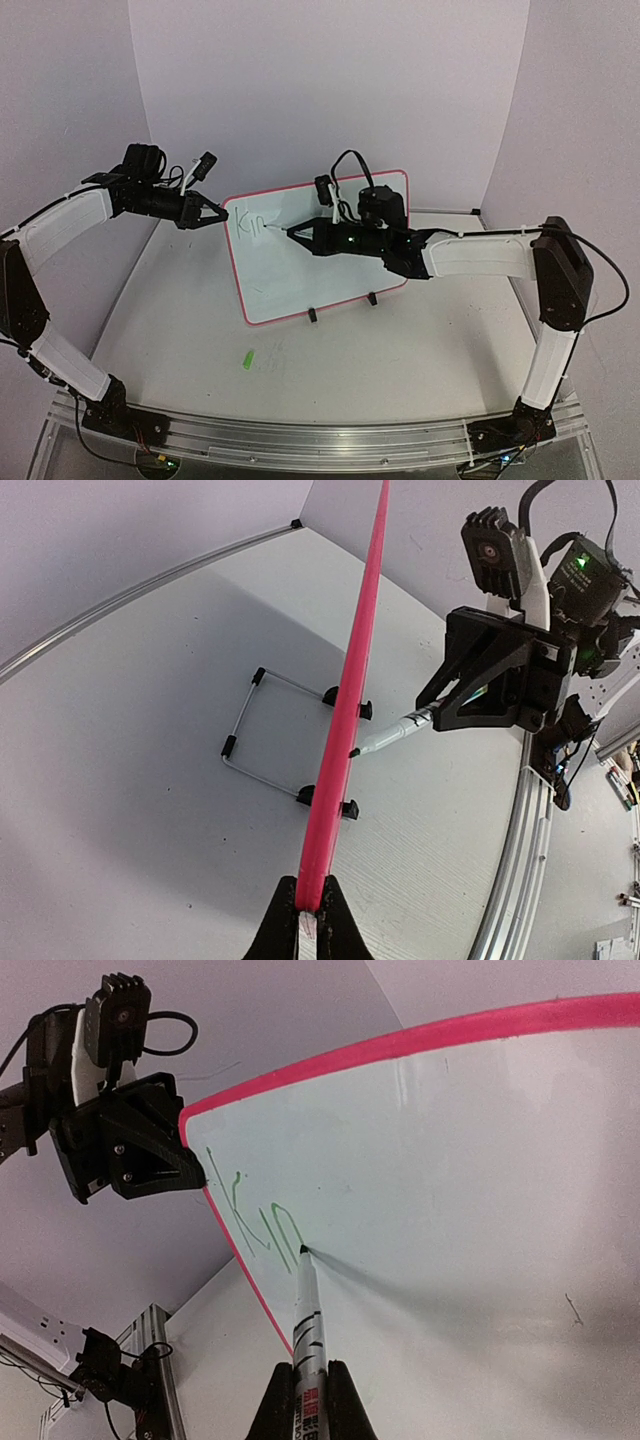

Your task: Write a sentence on the whiteboard

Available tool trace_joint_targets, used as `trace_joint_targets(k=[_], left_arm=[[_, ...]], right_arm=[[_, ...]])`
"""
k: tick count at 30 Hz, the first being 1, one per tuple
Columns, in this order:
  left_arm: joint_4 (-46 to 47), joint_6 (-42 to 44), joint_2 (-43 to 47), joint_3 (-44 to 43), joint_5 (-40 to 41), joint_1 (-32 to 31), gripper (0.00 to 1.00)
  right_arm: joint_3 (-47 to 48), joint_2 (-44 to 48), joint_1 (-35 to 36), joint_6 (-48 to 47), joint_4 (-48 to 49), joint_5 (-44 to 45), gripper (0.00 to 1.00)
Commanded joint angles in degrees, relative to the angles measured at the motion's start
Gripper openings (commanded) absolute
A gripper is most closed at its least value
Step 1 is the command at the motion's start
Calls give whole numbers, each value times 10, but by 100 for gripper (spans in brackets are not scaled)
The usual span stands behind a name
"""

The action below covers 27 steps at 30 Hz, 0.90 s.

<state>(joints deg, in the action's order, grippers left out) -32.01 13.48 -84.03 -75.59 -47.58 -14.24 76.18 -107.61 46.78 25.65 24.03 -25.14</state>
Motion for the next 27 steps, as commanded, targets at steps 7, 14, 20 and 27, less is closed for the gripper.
trace_joint_targets(k=[7,14,20,27], left_arm=[[9,6,35,-4,-11,-1,0],[10,6,38,-3,-12,0,0],[10,5,38,-3,-11,-1,0],[10,6,38,-1,-10,0,0]], right_arm=[[-20,13,-7,7,5,23,0],[-23,14,-7,8,5,21,0],[-18,18,-7,2,0,7,0],[-13,56,-7,-6,-16,-11,0]])
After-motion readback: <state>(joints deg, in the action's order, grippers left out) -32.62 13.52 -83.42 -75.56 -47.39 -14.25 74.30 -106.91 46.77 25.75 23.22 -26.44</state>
